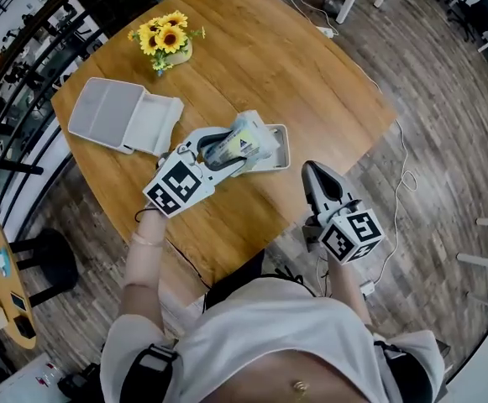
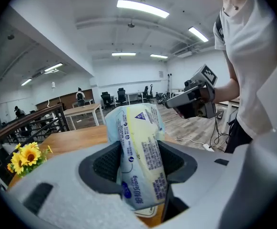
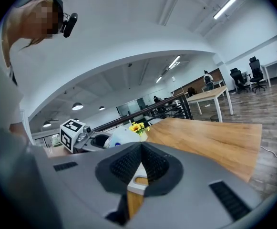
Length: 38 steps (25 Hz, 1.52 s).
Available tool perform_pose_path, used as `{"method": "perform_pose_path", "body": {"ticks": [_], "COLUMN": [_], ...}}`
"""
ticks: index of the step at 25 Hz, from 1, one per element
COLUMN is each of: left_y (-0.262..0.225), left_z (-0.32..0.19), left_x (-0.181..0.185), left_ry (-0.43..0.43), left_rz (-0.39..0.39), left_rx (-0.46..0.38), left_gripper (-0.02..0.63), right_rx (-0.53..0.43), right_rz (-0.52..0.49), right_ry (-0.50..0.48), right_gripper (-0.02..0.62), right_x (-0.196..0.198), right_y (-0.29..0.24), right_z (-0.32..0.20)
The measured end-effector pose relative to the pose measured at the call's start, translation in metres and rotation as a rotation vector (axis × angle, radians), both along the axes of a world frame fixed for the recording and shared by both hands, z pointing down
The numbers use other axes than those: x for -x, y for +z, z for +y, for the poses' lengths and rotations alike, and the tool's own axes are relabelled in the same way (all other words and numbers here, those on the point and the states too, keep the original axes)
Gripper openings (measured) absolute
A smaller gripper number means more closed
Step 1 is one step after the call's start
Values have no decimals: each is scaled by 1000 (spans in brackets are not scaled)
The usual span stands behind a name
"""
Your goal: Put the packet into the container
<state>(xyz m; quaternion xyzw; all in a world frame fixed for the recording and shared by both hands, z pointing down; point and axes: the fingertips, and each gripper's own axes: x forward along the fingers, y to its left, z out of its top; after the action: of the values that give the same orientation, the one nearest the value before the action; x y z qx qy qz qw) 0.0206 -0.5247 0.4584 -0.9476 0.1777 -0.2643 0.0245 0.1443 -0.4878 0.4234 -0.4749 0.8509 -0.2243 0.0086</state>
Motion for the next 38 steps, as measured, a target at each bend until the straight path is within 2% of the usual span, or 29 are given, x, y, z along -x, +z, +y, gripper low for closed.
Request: {"method": "perform_pose_path", "body": {"ticks": [6, 11, 18, 25, 31, 38], "left_y": [21, 54, 72, 78, 79, 99], "left_z": [-4, -7, -10, -12, -9, -2], "left_x": [-9, -5, -6, -11, -13, -18], "left_ry": [40, 72, 143, 202, 287, 346], "left_rz": [-3, -79, -148, -168, -273, -385], "left_rx": [42, 91, 121, 150, 108, 130], "left_gripper": [225, 225, 225, 225, 225, 225], "right_rx": [36, 63, 89, 114, 120, 107], "right_rz": [27, 40, 40, 37, 27, 23], "right_ry": [15, 23, 34, 40, 40, 40], "right_gripper": [11, 11, 11, 11, 11, 11], "right_x": [-5, -7, -7, -8, -4, -3], "right_y": [8, 18, 28, 39, 43, 43], "right_z": [-6, -14, -14, -16, -20, -24]}}
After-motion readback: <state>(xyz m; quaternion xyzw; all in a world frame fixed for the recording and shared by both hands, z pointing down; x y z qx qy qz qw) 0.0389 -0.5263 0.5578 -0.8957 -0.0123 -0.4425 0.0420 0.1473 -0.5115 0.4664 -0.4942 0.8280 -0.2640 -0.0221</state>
